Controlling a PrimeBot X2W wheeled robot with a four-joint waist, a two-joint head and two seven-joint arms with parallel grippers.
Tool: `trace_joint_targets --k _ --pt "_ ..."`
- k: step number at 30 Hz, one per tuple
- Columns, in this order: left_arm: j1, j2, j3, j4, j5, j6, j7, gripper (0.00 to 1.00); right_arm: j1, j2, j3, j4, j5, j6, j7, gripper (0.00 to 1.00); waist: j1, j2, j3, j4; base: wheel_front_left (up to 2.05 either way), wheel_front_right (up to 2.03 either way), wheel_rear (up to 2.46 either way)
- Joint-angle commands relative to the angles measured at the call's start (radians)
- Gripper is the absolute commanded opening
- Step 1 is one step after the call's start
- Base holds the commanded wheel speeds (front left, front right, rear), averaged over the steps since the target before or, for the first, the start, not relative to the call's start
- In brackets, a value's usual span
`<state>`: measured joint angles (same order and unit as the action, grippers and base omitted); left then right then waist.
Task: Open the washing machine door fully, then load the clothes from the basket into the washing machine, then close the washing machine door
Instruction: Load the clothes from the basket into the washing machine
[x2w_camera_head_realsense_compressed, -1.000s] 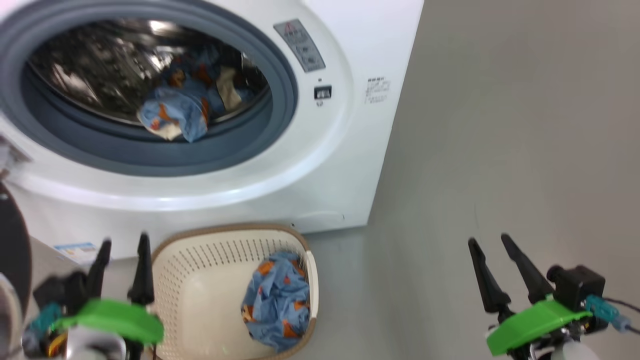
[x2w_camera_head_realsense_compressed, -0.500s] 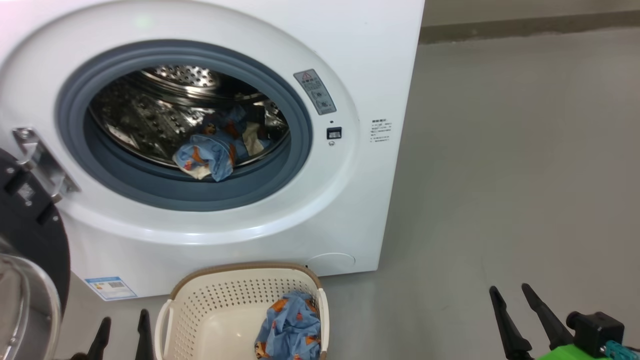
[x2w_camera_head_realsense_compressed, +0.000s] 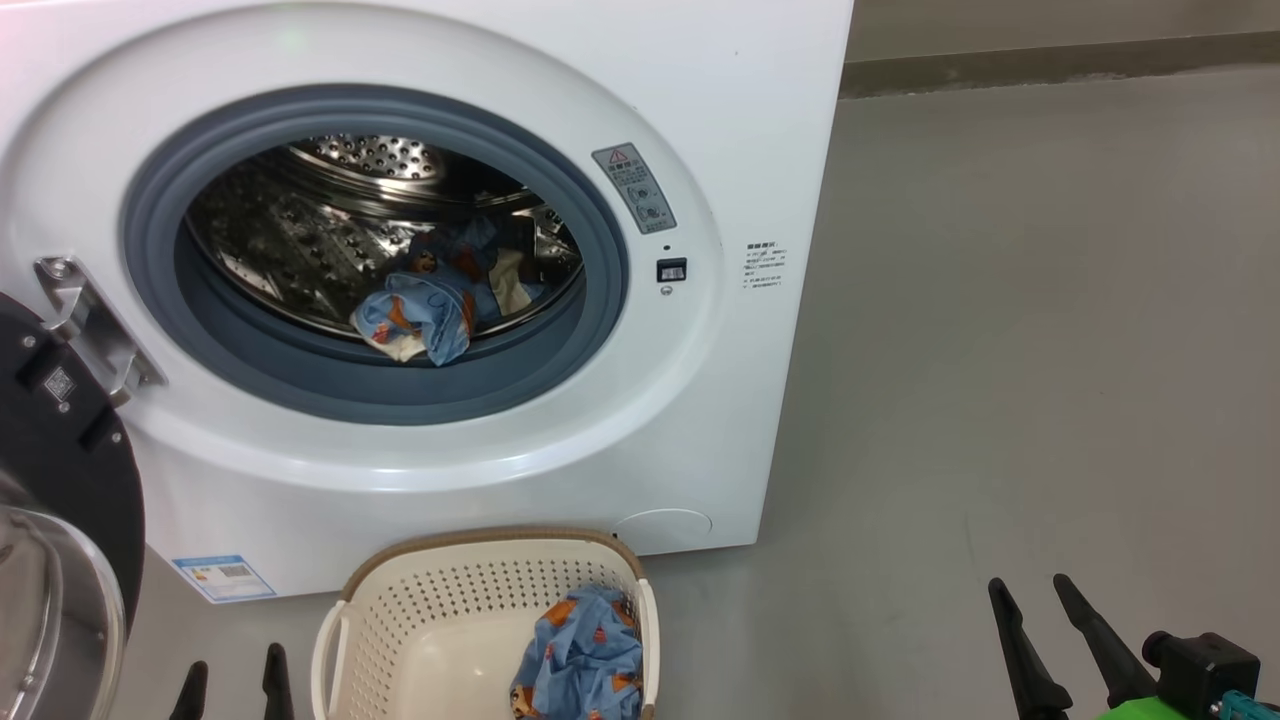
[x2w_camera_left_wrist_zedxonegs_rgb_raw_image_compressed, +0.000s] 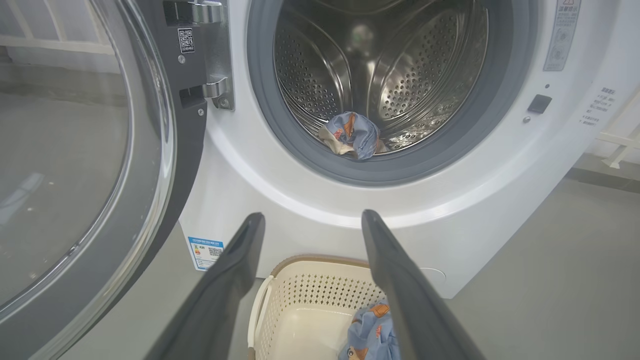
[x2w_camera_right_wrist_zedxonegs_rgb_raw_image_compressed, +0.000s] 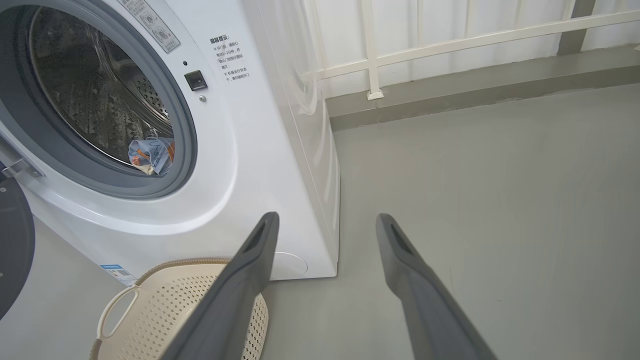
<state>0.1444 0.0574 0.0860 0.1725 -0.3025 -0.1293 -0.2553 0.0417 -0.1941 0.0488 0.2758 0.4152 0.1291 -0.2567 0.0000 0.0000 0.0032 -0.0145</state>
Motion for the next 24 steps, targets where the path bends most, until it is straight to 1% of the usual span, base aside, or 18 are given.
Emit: trace_joint_targets --k 1,6,12,19,24 --pt "-0.021 0.007 0.036 -0.026 0.017 -0.001 -0.006 1.0 -0.007 -0.013 0.016 -0.027 -0.006 0.002 -0.005 1.0 0.0 0.0 0.004 -0.001 0.0 0.0 0.0" --pt "-0.029 0.005 0.031 -0.016 0.012 -0.001 -0.006 1.0 -0.015 -0.009 0.016 -0.03 -0.008 0.002 -0.005 1.0 0.0 0.0 0.018 -0.005 0.0 0.0 0.0" --pt "-0.067 0.005 0.013 0.005 -0.004 -0.001 -0.006 1.0 -0.044 0.002 0.01 -0.04 -0.014 0.002 -0.005 1.0 0.0 0.0 0.075 -0.009 0.0 0.0 0.0" --pt "-0.177 0.04 -0.072 0.082 -0.038 -0.001 -0.006 1.0 -0.099 0.028 -0.009 -0.055 -0.026 0.002 -0.005 1.0 0.0 0.0 0.178 -0.017 0.0 0.0 0.0" --pt "-0.268 0.069 -0.141 0.18 -0.084 -0.001 -0.006 1.0 -0.145 0.053 -0.016 -0.066 -0.04 0.002 -0.005 1.0 0.0 0.0 0.262 -0.038 0.0 0.0 0.0"
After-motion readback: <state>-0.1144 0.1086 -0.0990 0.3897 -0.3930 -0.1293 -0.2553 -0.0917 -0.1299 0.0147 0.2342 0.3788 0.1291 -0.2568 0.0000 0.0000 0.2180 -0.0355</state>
